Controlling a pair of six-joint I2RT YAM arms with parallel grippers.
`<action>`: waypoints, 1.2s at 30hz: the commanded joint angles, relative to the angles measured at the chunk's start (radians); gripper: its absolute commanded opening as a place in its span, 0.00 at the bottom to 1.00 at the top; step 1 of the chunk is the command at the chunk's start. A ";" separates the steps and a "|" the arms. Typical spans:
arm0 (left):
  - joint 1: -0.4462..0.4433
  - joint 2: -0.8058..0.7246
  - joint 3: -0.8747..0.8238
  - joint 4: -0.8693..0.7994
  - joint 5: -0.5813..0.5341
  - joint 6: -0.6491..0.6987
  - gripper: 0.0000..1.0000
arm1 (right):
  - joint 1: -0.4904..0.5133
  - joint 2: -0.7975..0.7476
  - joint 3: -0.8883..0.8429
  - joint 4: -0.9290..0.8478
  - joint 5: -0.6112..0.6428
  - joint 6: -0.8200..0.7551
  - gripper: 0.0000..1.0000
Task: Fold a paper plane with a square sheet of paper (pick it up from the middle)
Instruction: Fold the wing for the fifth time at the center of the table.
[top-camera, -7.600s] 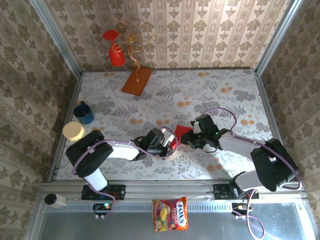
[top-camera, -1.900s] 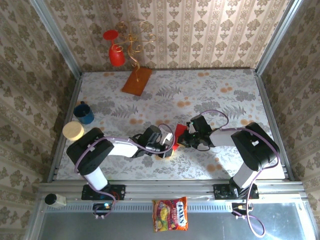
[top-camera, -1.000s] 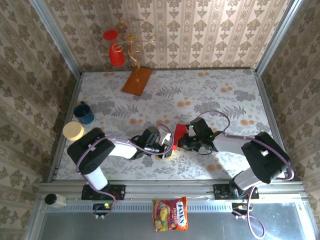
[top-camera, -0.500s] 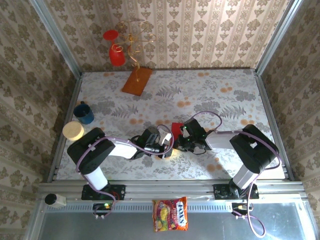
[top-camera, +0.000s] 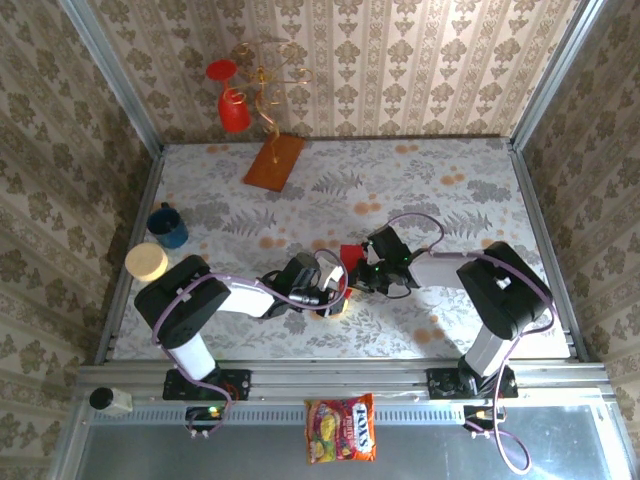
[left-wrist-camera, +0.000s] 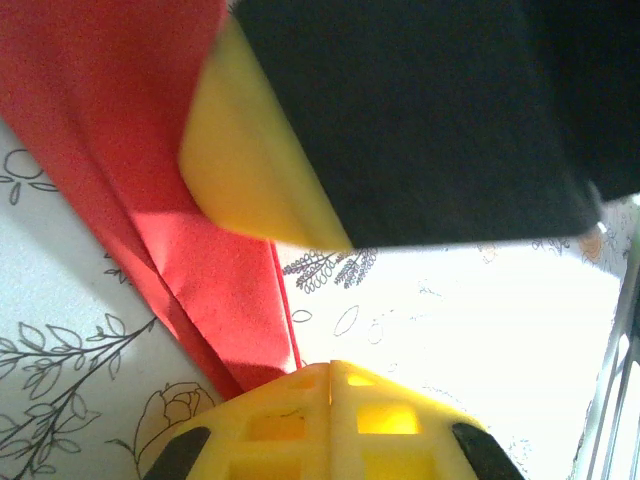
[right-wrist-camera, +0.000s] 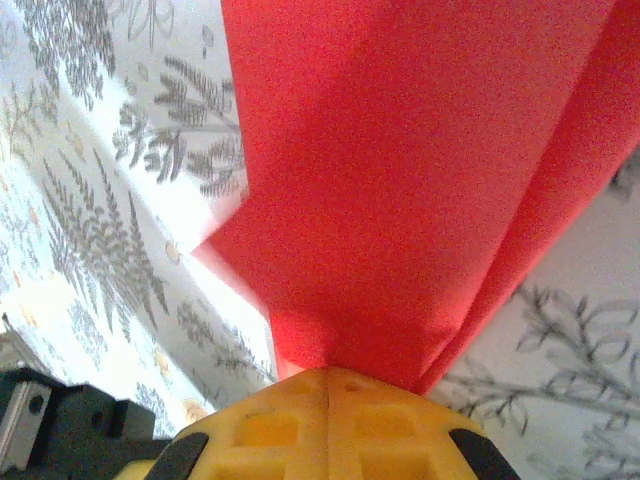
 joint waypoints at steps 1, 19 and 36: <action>-0.001 0.070 -0.026 -0.110 -0.040 0.013 0.00 | -0.020 0.043 0.034 -0.043 0.028 -0.042 0.00; -0.002 0.086 -0.034 -0.100 -0.025 0.013 0.00 | -0.125 0.153 0.165 -0.152 0.031 -0.131 0.00; 0.054 -0.090 -0.039 -0.086 0.000 -0.020 0.00 | -0.133 0.156 0.089 -0.109 -0.003 -0.115 0.00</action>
